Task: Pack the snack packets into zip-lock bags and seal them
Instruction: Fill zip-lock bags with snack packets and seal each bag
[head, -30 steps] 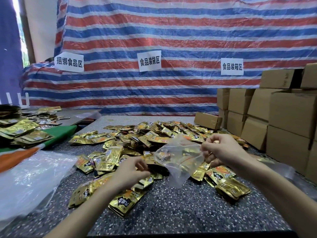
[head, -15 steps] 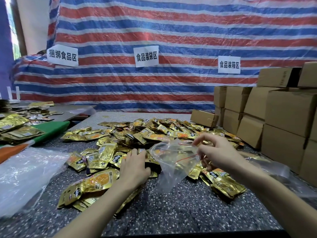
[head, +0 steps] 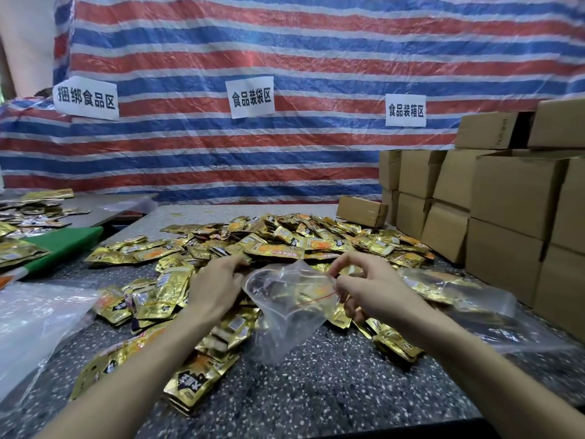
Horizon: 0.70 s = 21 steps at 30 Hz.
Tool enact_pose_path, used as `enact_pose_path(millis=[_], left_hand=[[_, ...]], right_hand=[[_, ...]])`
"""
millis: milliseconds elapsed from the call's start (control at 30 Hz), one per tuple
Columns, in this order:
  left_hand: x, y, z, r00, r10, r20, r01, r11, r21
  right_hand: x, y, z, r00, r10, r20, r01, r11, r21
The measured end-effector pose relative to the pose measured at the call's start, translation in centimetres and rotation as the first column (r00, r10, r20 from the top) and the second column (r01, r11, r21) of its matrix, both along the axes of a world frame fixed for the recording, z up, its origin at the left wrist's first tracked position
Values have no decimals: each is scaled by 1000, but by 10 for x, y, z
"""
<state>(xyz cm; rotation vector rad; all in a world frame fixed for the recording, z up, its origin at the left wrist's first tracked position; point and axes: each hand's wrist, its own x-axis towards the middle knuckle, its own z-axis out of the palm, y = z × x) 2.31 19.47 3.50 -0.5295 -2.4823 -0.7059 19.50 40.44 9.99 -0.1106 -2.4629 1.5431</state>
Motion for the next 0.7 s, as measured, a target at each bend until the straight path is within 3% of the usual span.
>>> enact_pose_path(millis=[167, 267, 333, 567, 700], left_hand=[[16, -32, 53, 997, -76, -10, 75, 942, 327], [41, -47, 89, 979, -200, 40, 134, 780, 611], [63, -52, 107, 964, -265, 16, 181, 699, 692], [111, -47, 126, 913, -407, 20, 284, 670, 686], [115, -39, 117, 952, -306, 4, 263, 823, 504]], right_hand=[[-8, -6, -3, 999, -26, -32, 26, 1000, 0], [-15, -13, -6, 998, -48, -39, 48, 999, 2], [-19, -17, -8, 998, -57, -40, 58, 998, 1], [-21, -30, -7, 994, -92, -54, 92, 996, 7], [-18, -35, 0, 991, -105, -84, 103, 994, -28]])
